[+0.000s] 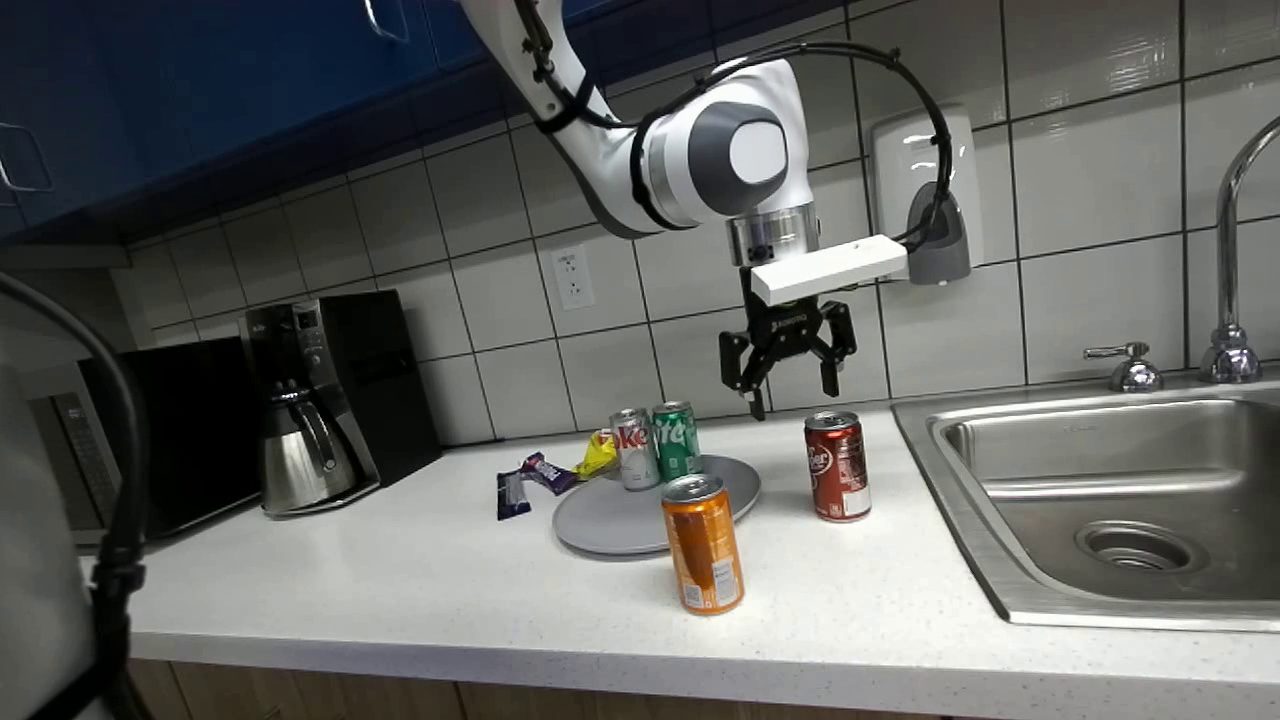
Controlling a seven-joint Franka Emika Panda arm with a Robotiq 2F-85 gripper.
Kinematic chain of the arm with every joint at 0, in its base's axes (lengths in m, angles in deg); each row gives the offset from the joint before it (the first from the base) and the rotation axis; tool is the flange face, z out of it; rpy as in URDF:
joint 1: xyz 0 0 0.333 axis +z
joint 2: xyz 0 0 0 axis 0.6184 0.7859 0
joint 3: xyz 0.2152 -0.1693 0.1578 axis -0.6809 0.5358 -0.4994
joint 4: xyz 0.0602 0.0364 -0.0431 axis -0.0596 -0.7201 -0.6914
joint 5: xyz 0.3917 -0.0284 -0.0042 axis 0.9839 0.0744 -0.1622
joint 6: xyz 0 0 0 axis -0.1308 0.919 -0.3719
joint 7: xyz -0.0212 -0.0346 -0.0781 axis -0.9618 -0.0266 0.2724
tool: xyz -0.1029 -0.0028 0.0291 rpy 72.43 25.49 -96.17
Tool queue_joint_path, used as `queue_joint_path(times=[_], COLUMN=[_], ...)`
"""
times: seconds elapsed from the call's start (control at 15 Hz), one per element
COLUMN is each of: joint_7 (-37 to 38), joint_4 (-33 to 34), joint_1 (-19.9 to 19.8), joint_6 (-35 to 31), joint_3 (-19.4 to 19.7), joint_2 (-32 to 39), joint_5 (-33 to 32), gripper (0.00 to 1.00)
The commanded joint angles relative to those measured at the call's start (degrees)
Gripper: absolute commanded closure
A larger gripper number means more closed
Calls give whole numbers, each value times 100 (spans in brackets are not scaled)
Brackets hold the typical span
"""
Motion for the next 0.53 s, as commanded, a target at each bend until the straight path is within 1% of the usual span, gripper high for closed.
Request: queue_joint_path(times=[0.0, 0.47], joint_7=[41, 45], joint_4=[291, 362], joint_1=[-167, -231], joint_6=[310, 455], joint_3=[-92, -98], joint_2=[146, 260], joint_5=[120, 111], gripper=[0, 0])
